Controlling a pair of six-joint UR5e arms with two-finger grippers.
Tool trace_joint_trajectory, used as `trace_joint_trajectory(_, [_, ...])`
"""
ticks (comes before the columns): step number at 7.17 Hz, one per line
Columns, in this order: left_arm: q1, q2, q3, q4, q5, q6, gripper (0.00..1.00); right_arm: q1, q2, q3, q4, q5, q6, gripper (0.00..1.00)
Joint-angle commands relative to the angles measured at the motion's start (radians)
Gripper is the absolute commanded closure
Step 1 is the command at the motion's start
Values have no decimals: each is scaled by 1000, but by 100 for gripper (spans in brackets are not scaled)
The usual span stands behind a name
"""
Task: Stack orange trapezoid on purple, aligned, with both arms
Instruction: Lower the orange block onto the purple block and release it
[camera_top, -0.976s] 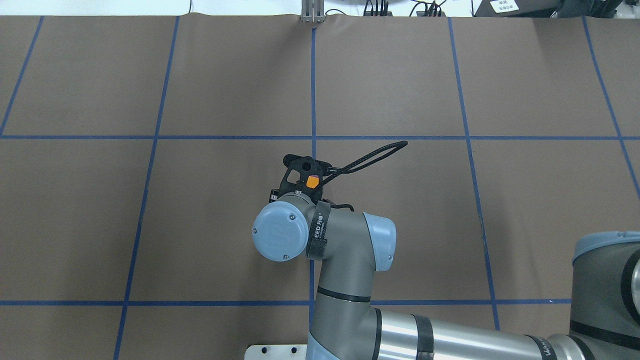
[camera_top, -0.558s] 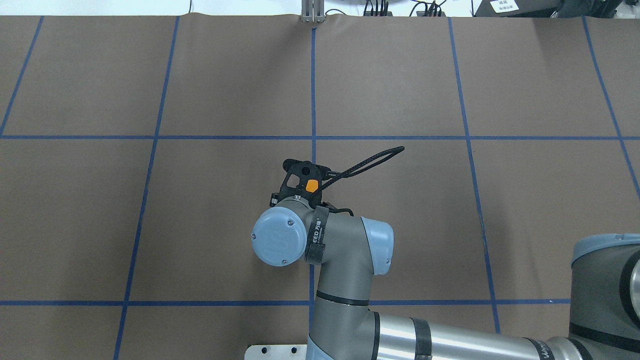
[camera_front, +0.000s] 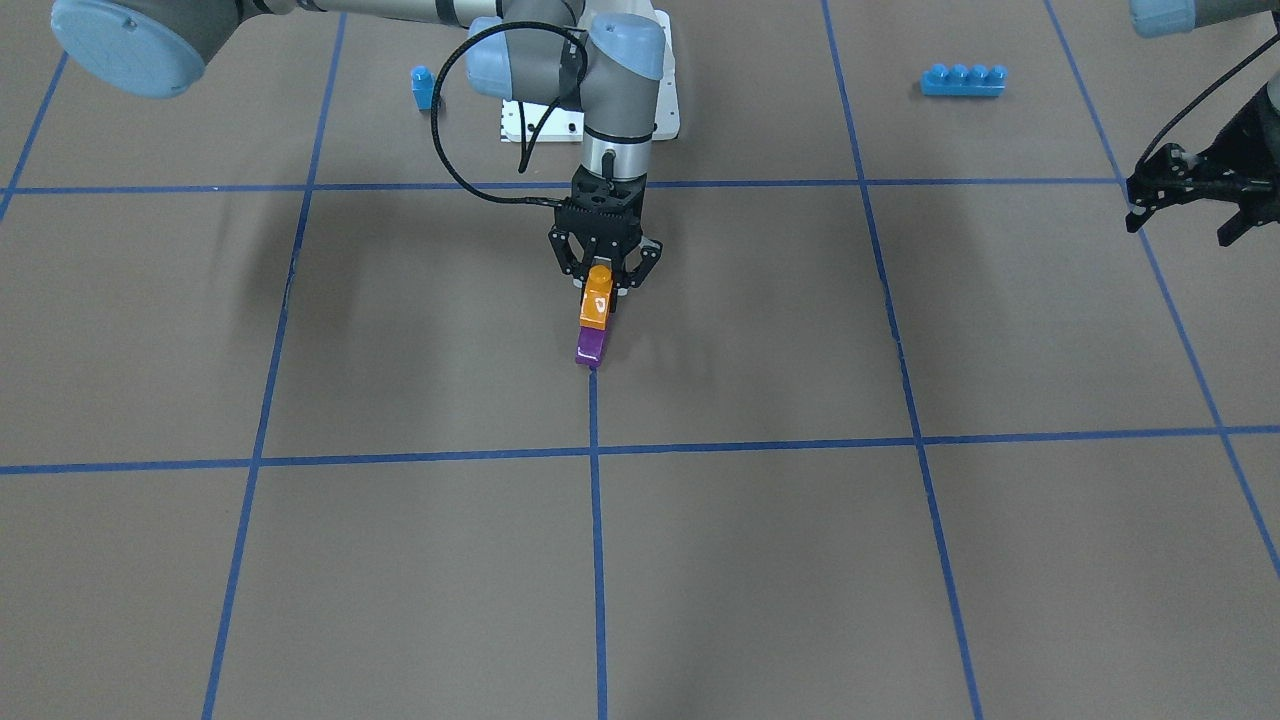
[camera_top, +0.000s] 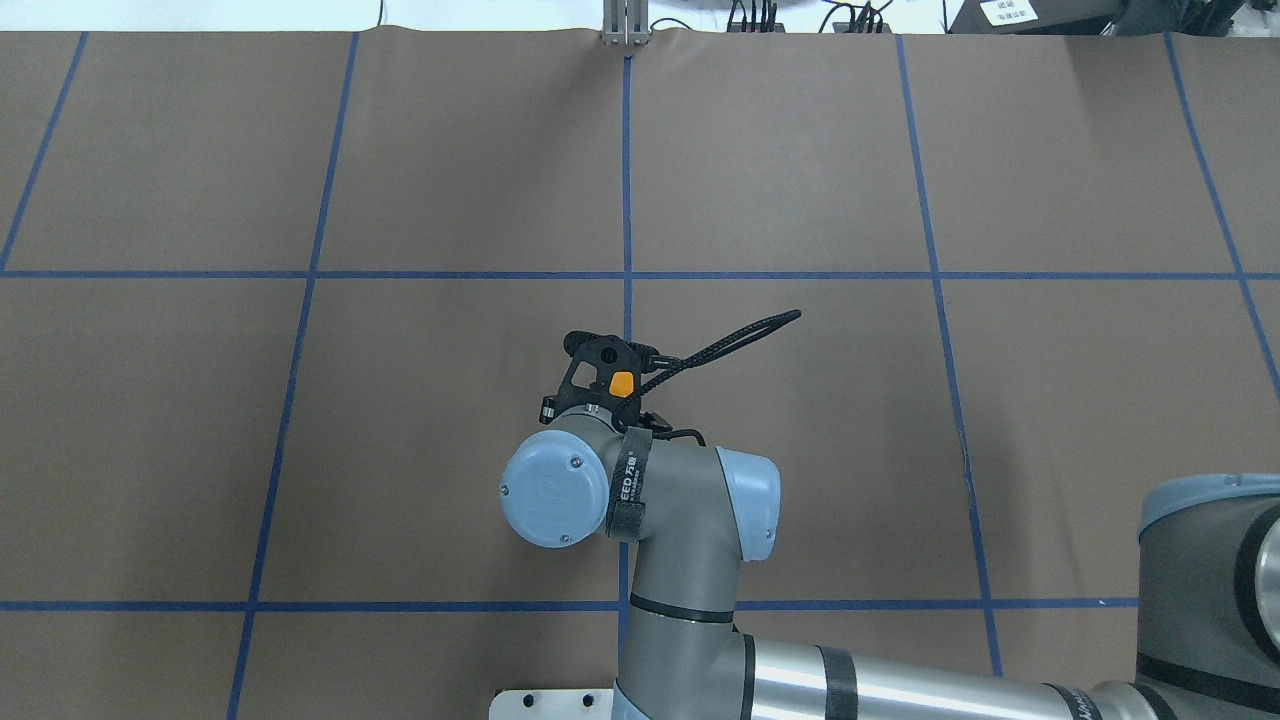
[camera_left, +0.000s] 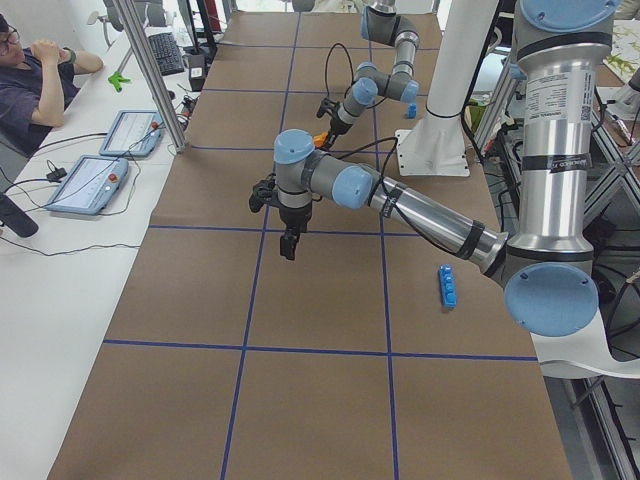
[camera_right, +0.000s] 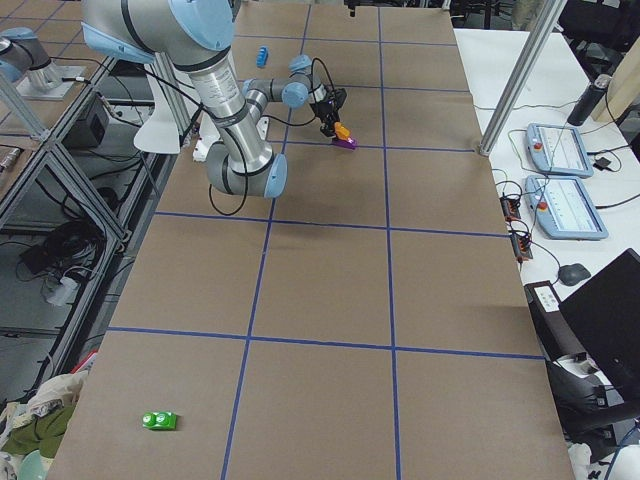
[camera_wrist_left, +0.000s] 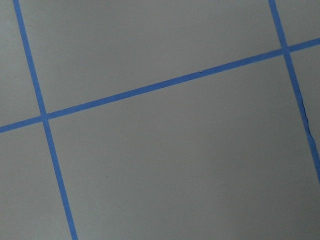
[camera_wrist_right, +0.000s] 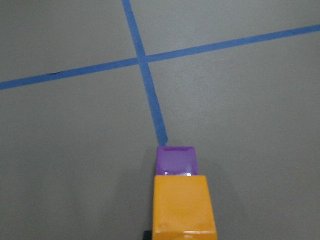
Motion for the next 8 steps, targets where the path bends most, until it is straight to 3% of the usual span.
trace_joint_trajectory(1, [0, -1, -1, 0, 0, 1, 0, -1, 0, -6, 3, 0, -2, 100])
trace_joint_trajectory(2, [0, -1, -1, 0, 0, 1, 0, -1, 0, -6, 1, 0, -15, 69])
trace_joint_trajectory(3, [0, 1, -1, 0, 0, 1, 0, -1, 0, -3, 1, 2, -15, 1])
trace_joint_trajectory(7, [0, 1, -5, 0, -3, 1, 0, 1, 0, 24, -2, 19, -41, 0])
trace_joint_trajectory(8, [-2, 1, -10, 1, -5, 1, 0, 14, -17, 105, -25, 58, -70, 0])
